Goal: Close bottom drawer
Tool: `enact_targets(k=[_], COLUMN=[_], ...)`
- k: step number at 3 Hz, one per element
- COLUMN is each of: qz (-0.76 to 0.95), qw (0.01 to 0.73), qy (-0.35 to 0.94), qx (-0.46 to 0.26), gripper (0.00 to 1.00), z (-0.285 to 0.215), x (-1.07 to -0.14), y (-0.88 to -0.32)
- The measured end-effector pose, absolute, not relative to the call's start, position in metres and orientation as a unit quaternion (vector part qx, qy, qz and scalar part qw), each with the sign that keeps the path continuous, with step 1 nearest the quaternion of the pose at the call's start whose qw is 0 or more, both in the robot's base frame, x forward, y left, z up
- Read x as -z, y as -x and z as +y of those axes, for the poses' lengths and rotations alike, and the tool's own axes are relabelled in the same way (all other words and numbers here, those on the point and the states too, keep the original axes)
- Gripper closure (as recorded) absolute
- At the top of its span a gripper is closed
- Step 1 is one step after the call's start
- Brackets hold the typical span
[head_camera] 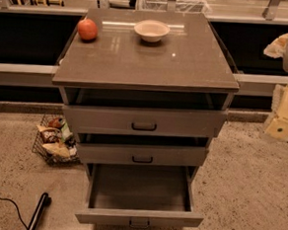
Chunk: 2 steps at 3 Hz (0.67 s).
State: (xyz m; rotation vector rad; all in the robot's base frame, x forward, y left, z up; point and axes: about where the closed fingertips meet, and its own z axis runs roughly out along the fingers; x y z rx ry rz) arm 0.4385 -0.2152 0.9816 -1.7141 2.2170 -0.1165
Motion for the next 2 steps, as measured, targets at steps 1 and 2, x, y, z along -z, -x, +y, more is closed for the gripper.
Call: enact_targets(k=[1, 2], qz=[0.779, 0.772], qw=[0.168, 0.169], qy=[0.603, 0.613], qx=[0.041, 0.016], gripper=[0.00, 0.00], z=[-0.215, -0.212], x=[-0.982, -0.943], y=[-0.438, -0.440])
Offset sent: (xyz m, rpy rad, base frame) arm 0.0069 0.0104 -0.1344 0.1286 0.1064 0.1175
